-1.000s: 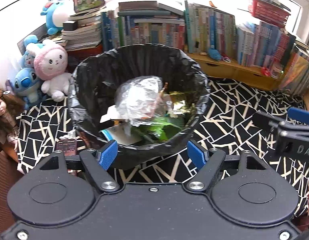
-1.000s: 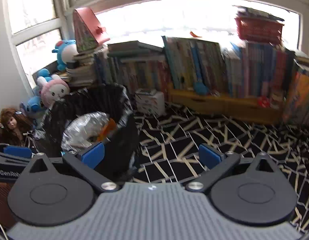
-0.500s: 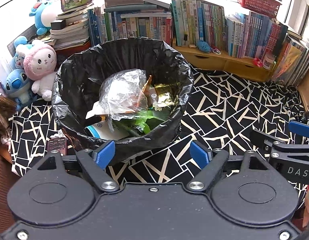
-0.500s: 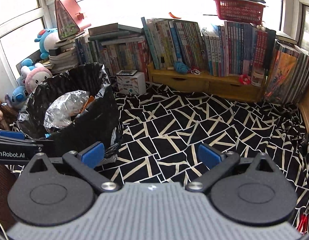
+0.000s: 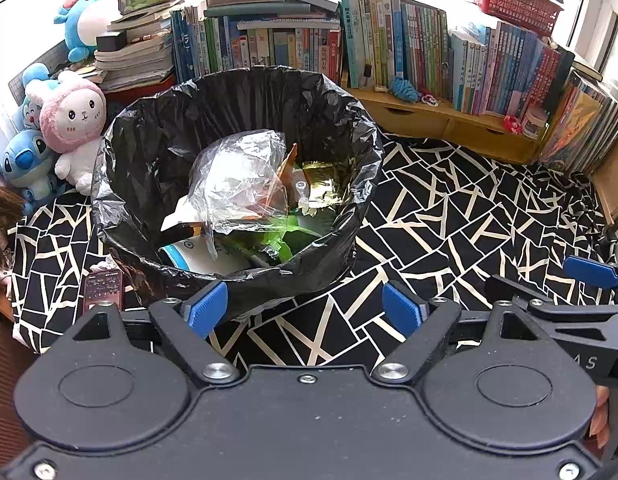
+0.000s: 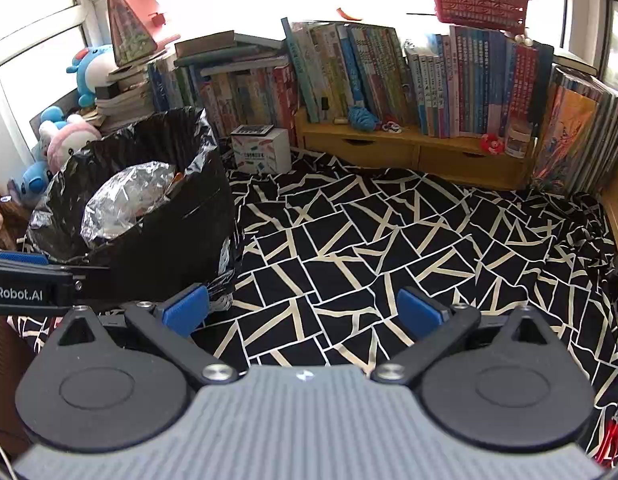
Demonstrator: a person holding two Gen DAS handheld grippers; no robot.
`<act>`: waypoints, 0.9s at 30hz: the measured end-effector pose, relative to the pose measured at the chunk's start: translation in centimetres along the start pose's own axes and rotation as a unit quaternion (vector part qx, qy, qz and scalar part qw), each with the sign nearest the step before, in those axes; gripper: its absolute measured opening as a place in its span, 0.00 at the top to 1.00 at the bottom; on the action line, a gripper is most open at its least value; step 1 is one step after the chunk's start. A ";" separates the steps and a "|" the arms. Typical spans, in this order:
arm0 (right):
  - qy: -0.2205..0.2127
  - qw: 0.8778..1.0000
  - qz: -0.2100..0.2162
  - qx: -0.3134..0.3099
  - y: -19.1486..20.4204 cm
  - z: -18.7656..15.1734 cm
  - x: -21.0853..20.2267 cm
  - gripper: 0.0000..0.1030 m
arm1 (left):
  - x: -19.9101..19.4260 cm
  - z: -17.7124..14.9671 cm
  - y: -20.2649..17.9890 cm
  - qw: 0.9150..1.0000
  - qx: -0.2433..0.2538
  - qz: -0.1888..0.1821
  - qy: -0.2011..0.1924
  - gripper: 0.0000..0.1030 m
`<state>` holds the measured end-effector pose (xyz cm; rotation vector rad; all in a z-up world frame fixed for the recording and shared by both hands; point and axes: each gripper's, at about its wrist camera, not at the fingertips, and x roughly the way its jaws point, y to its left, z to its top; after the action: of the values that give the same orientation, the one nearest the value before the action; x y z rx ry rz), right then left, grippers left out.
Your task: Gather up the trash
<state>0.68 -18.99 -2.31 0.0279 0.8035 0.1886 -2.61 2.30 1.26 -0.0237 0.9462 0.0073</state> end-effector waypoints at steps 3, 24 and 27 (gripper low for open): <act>0.004 1.000 -0.005 -0.002 0.1 -0.2 0.2 0.00 | 0.5 0.0 0.1 1.000 -0.004 -0.004 0.010 0.18; 0.000 1.000 0.002 0.012 -0.1 -0.2 0.3 0.00 | 1.4 -0.3 -0.1 1.000 0.005 0.012 0.021 0.18; 0.000 1.000 0.003 0.012 -0.1 0.0 0.2 0.00 | 1.3 -0.2 -0.1 1.000 0.008 0.010 0.018 0.18</act>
<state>0.81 -19.04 -2.48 0.0533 0.8058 0.1854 -2.02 2.20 0.04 0.0000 0.9825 0.0172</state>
